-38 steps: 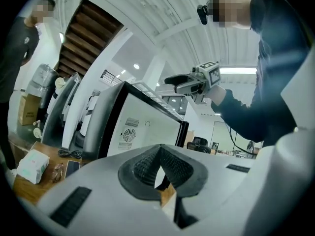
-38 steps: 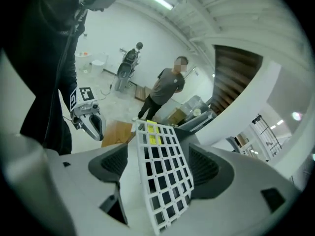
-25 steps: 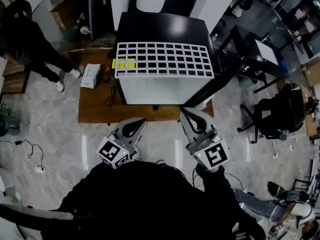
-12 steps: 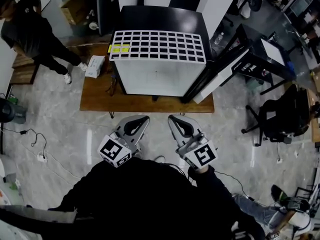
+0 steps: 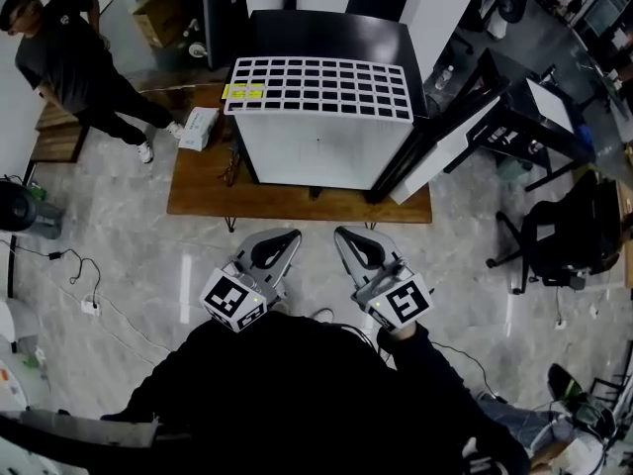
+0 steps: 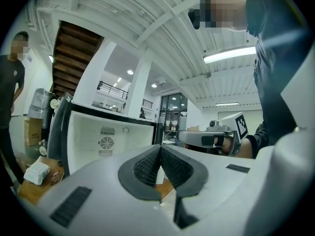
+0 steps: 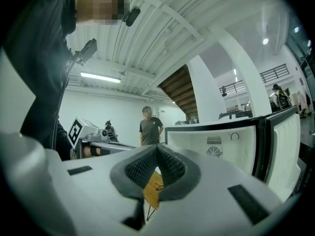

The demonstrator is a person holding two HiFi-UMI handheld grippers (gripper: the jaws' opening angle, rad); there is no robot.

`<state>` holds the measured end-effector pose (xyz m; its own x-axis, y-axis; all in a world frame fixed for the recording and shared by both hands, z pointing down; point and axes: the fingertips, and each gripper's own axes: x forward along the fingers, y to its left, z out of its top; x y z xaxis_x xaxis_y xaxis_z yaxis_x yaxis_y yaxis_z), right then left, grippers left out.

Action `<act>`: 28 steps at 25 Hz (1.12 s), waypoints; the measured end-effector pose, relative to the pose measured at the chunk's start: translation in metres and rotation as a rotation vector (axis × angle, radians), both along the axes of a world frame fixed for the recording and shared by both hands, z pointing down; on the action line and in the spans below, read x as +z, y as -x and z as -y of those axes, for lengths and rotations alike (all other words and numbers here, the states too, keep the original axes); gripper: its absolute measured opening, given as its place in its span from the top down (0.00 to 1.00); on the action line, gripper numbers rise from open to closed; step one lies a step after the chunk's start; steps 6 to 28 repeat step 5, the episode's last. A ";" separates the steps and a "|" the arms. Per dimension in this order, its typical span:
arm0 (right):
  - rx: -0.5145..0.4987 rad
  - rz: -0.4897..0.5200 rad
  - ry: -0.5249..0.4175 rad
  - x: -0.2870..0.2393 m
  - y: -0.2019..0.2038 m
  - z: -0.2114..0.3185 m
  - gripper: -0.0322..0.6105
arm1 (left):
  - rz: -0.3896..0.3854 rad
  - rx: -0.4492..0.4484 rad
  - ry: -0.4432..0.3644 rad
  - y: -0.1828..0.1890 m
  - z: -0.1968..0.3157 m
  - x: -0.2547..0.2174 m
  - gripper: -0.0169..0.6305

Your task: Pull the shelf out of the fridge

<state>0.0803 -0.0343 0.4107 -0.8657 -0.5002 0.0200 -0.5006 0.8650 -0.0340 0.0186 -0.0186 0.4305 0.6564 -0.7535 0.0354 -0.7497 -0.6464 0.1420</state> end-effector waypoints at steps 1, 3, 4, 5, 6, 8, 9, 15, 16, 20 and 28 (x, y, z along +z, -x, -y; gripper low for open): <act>-0.001 -0.003 0.005 0.001 0.000 0.000 0.94 | 0.000 -0.003 0.002 0.001 0.000 0.001 0.96; -0.004 -0.005 0.012 0.003 0.000 0.000 0.94 | 0.000 -0.009 0.008 0.001 -0.002 0.002 0.96; -0.006 -0.005 0.014 0.003 0.000 -0.001 0.94 | -0.001 -0.011 0.011 0.001 -0.003 0.003 0.96; -0.008 -0.005 0.016 0.004 0.000 -0.001 0.94 | -0.001 -0.013 0.013 0.001 -0.003 0.003 0.96; -0.008 -0.005 0.016 0.004 0.000 -0.001 0.94 | -0.001 -0.013 0.013 0.001 -0.003 0.003 0.96; -0.008 -0.005 0.016 0.004 0.000 -0.001 0.94 | -0.001 -0.013 0.013 0.001 -0.003 0.003 0.96; -0.008 -0.005 0.016 0.004 0.000 -0.001 0.94 | -0.001 -0.013 0.013 0.001 -0.003 0.003 0.96; -0.008 -0.005 0.016 0.004 0.000 -0.001 0.94 | -0.001 -0.013 0.013 0.001 -0.003 0.003 0.96; -0.008 -0.005 0.016 0.004 0.000 -0.001 0.94 | -0.001 -0.013 0.013 0.001 -0.003 0.003 0.96; -0.008 -0.005 0.016 0.004 0.000 -0.001 0.94 | -0.001 -0.013 0.013 0.001 -0.003 0.003 0.96; -0.008 -0.005 0.016 0.004 0.000 -0.001 0.94 | -0.001 -0.013 0.013 0.001 -0.003 0.003 0.96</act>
